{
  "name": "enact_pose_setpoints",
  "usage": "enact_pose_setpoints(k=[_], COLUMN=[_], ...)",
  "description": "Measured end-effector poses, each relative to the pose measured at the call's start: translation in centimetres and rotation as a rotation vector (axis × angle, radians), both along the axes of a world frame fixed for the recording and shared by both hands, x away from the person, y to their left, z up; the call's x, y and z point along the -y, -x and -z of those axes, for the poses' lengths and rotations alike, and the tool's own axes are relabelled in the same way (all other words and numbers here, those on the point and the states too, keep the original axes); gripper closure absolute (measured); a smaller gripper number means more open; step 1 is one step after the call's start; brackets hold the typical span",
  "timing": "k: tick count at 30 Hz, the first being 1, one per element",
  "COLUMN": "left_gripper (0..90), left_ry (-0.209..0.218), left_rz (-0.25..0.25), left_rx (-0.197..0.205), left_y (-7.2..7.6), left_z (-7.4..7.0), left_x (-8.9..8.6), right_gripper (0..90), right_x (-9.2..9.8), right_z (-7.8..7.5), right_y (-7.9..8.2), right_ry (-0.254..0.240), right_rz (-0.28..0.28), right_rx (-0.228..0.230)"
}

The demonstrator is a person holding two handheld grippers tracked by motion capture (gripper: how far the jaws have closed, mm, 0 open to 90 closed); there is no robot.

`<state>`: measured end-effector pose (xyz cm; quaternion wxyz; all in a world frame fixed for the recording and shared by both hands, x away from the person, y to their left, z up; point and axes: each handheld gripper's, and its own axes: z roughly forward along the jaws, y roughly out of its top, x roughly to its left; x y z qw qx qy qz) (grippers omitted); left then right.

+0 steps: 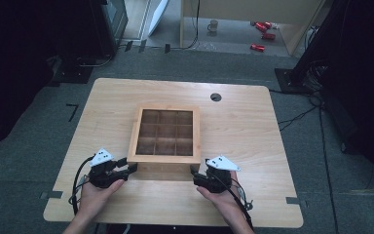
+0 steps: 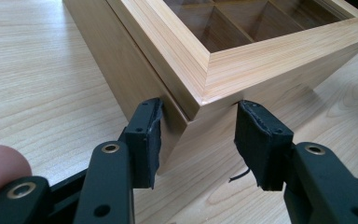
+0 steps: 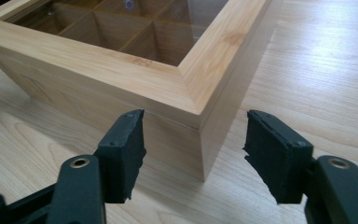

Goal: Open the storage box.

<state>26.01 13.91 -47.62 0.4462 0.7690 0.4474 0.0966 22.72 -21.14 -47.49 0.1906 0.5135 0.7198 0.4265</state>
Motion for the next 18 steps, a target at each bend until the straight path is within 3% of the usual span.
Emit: enact_pose_setpoints(k=[9,18], left_gripper=[53.0,53.8], left_ry=[0.002,0.001], left_rz=[-0.005,-0.008], left_rx=[0.005,0.017], left_y=[0.03,0.07], left_z=[-0.06,-0.15], left_x=[0.0,0.01], right_gripper=[49.8,53.8], right_x=[-0.8,-0.69], right_z=[0.33,0.23], right_y=[-0.09,0.01], right_ry=[0.002,-0.009], right_rz=[-0.014,-0.006], right_rx=[0.012,0.023])
